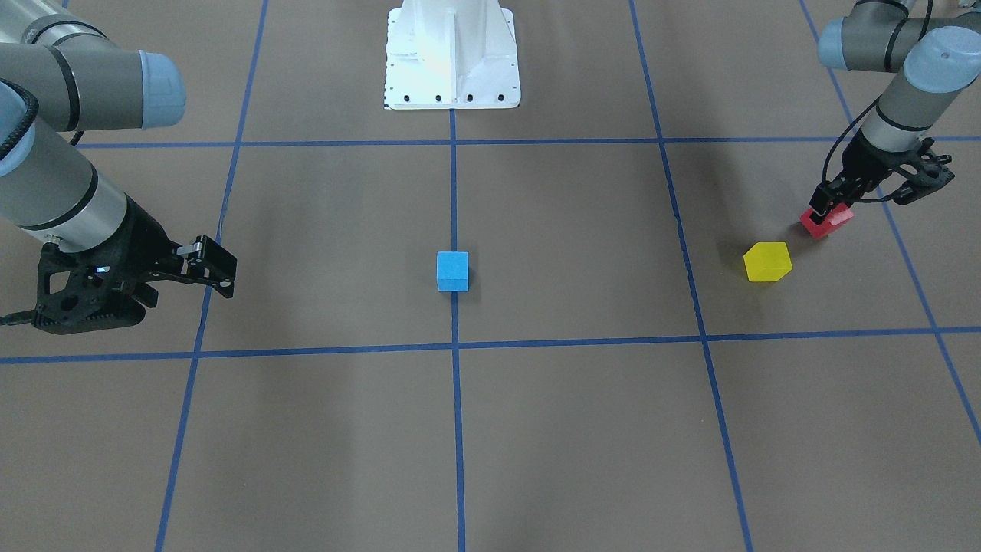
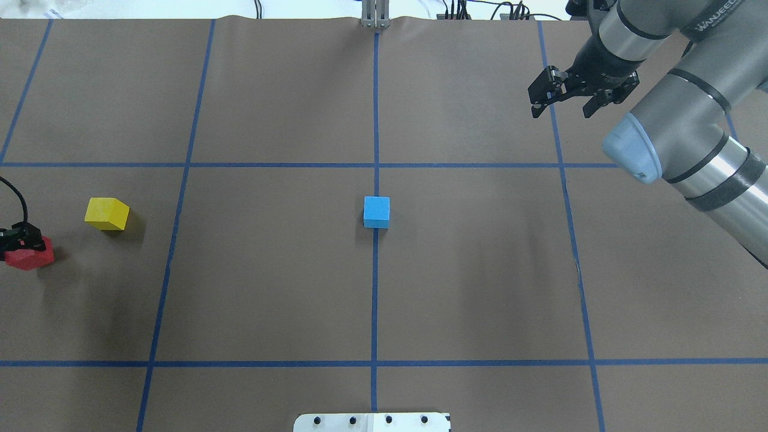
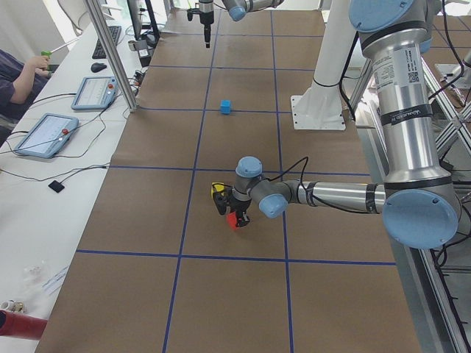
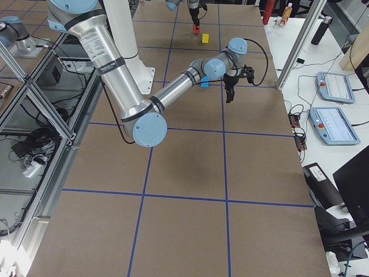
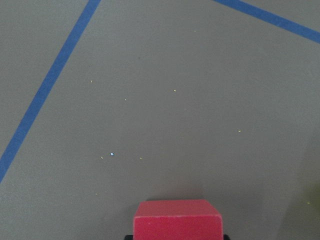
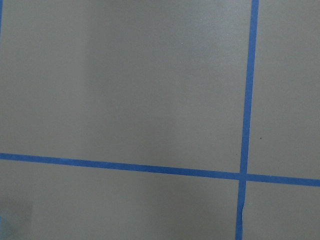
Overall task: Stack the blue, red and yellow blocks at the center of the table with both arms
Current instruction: 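Grasp the red cube with the left gripper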
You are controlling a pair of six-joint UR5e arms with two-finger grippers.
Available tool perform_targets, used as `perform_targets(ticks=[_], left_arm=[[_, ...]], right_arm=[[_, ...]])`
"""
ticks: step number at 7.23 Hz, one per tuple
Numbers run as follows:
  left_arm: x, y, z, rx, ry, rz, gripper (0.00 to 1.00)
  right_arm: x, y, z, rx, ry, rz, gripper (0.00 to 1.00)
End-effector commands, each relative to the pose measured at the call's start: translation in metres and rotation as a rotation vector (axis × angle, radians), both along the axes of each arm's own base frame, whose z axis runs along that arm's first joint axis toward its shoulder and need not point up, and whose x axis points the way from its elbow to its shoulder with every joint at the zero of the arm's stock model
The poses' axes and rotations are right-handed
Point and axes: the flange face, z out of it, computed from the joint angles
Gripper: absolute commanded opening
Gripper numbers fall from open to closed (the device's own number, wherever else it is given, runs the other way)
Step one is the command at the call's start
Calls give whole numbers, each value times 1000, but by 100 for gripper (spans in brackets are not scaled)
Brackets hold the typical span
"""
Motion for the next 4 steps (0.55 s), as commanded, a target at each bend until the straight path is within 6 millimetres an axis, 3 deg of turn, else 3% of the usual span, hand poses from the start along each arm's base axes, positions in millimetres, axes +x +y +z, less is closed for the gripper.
perform_targets(ticks=[1,2,3,4], left_arm=[[-31,-33,-107,90,-82,146,0],[-11,-65,-182,119,-97,191,0],[33,-96,-272,156,-72,222,0],[105,-81,-338,179,-60,330,0]], right_arm=[[10,-3,0,1,-5,9,100],[14,-2,6,-2,-2,12,100],[24,-4,12,14,3,4,100],[38,-6,23,16,2,-2,100]])
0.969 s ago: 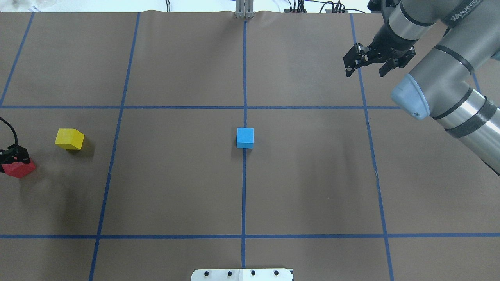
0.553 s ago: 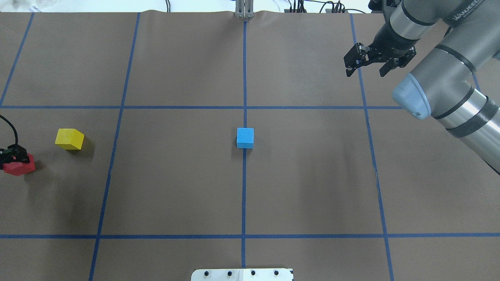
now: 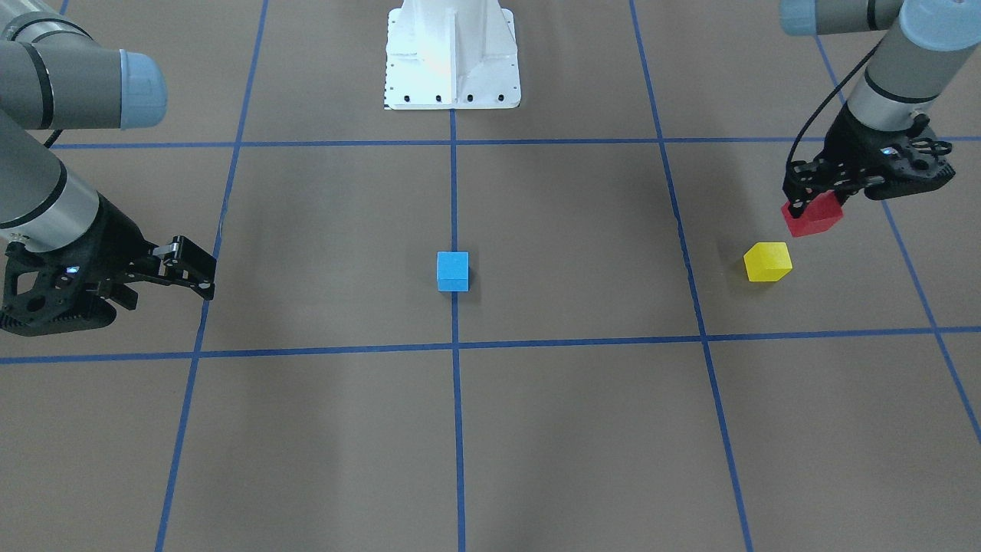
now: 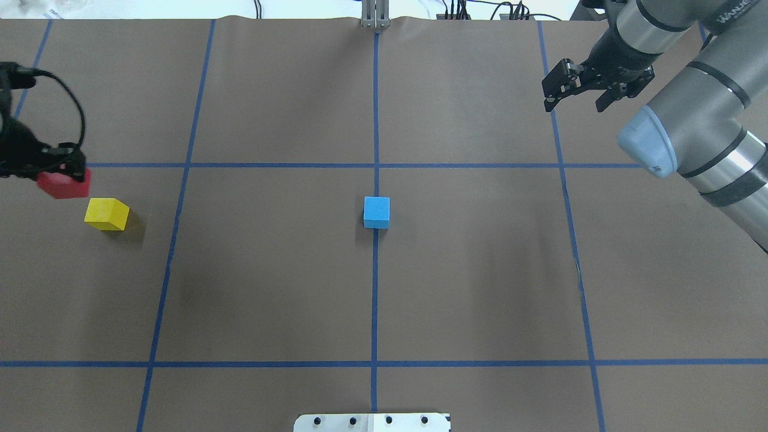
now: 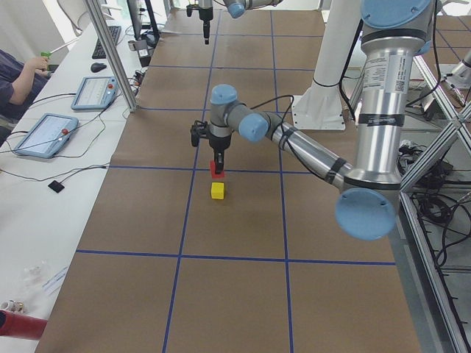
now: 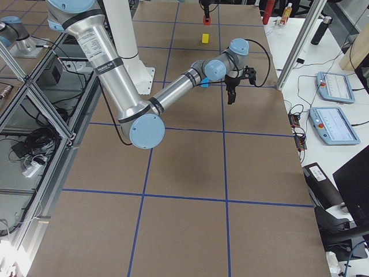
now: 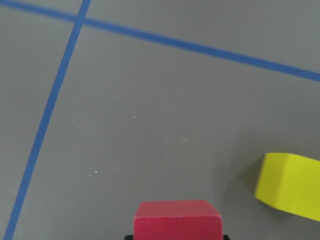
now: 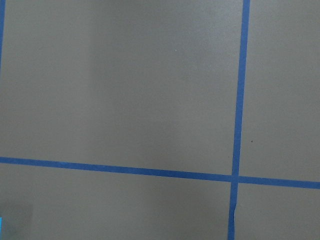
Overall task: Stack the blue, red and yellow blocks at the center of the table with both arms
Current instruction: 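Carry the red cube onto the blue cube and release it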
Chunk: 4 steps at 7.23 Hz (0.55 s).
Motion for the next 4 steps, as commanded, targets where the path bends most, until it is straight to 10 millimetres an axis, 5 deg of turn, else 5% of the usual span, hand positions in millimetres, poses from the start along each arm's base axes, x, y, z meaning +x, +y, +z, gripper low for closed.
perform_targets(ticks=[1,3,4], left_arm=[[131,9,-151,37,50,127,0],[283,21,-245,51,34,150,0],[310,8,-262,66,64,149,0]], right_arm=[[31,-3,30,26,14,-22,100],[55,-5,56,25,28,-29,100],[59,-6,60,30,31,-33,100]])
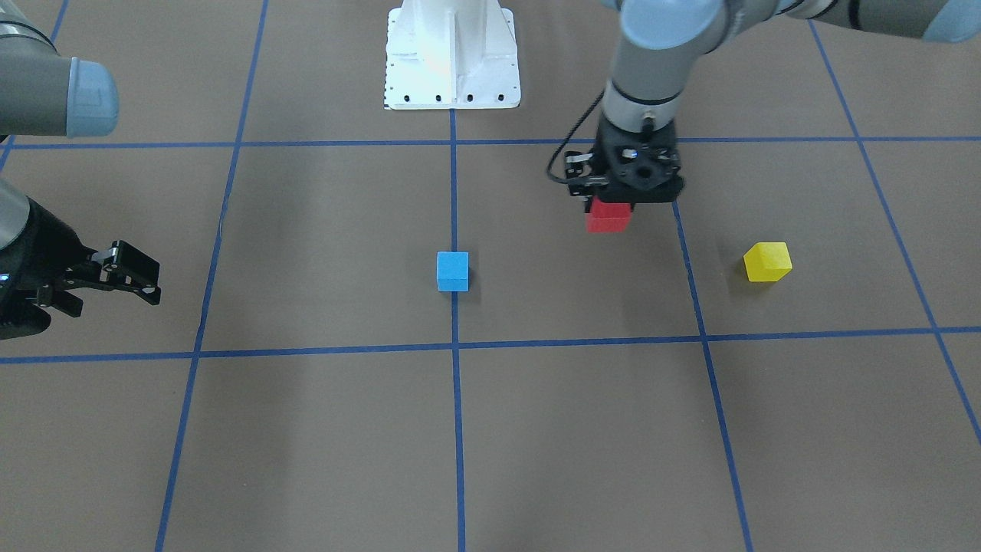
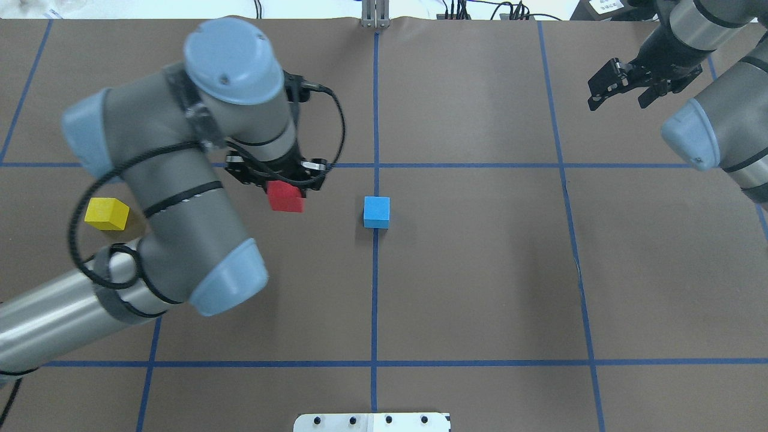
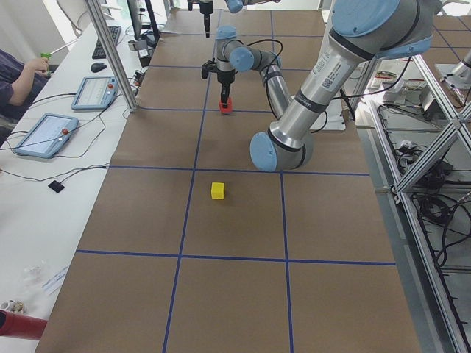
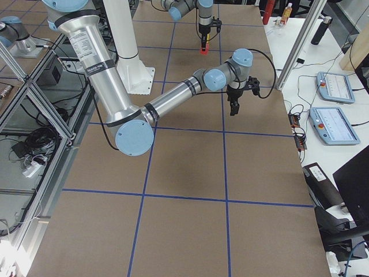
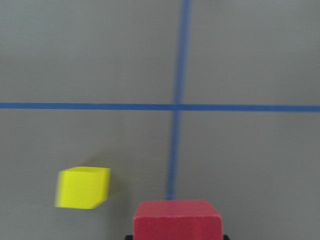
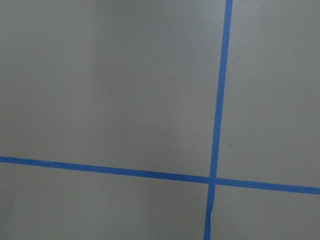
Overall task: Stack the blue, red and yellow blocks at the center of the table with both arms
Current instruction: 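Carry the red cube onto the blue cube and release it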
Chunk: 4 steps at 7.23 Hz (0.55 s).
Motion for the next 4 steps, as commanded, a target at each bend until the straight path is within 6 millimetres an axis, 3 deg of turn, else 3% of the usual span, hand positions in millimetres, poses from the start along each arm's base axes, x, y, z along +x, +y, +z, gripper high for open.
perform_targets(ticks=[1,3,4], left_arm=[[76,-15,-40,38,53,6,0],[93,-27,-34,54,84,3,0],[103,-22,-32,48,75,15,0]], right_arm=[[11,1,16,-6,11,-3,100],[10,2,19,-10,12,-5,100],[10,3,20,-11,13,-5,100]])
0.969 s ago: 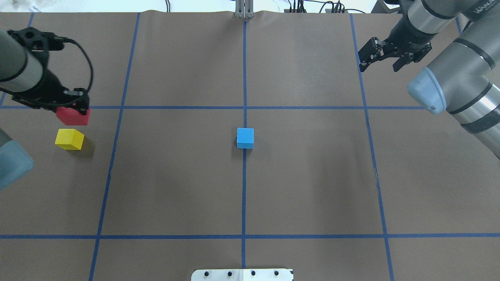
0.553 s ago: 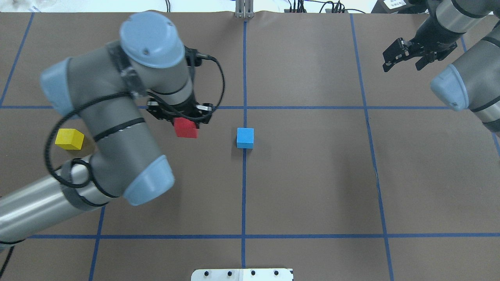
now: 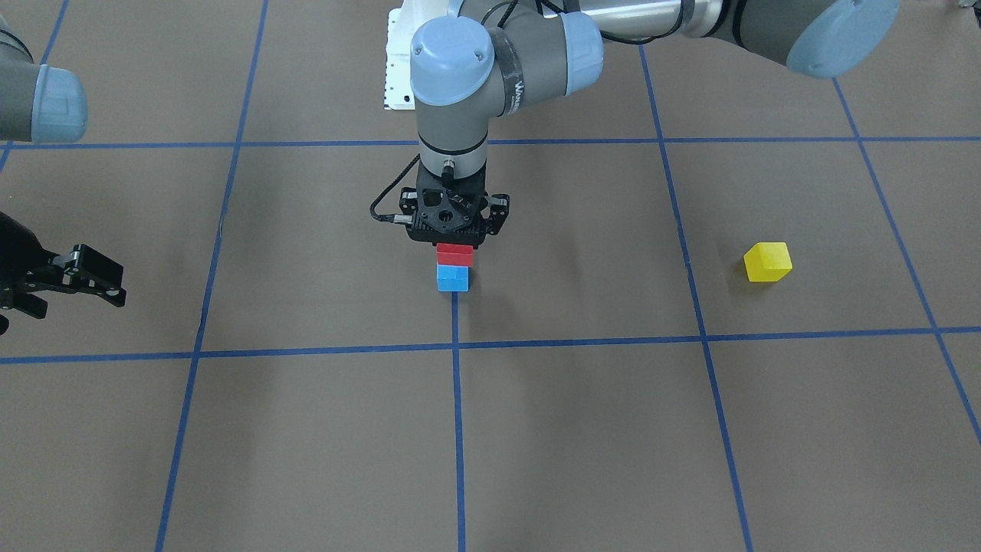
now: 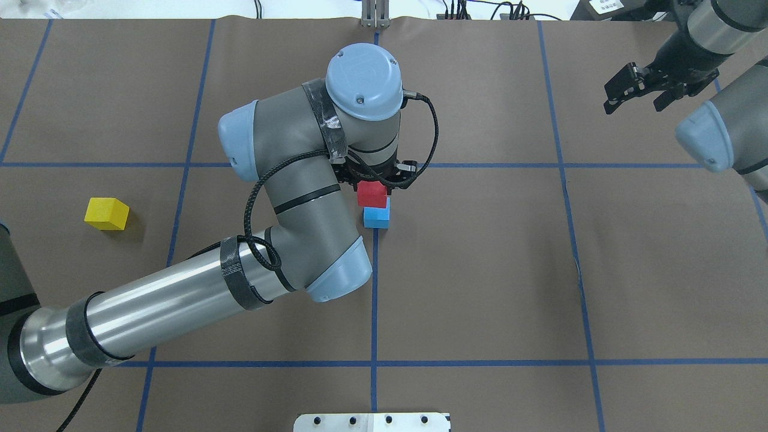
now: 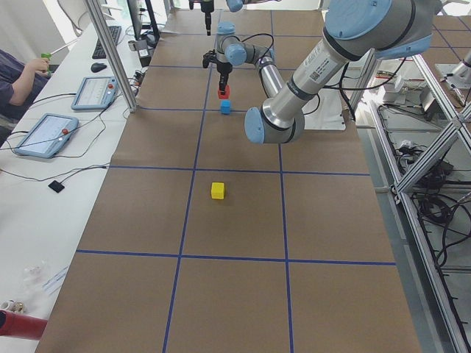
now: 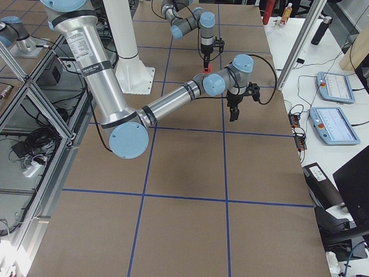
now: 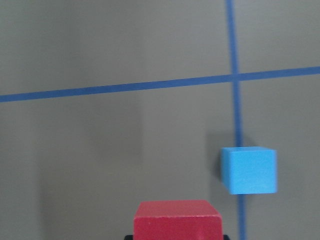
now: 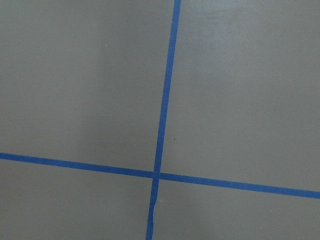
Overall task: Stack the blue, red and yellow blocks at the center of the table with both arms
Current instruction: 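Carry the red cube onto the blue cube and release it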
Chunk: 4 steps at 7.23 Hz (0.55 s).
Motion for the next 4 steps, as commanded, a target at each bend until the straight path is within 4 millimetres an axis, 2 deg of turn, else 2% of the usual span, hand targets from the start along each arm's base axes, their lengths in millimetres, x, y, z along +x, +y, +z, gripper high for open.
perform_targets(ticks=[1,4], left_arm=[[13,0,5,-5,-5,8,0],[20,-4,17,-18,-27,6,0]], right_arm=[[0,0,1,-1,1,0,100],[-1,0,0,-2,1,2,100]])
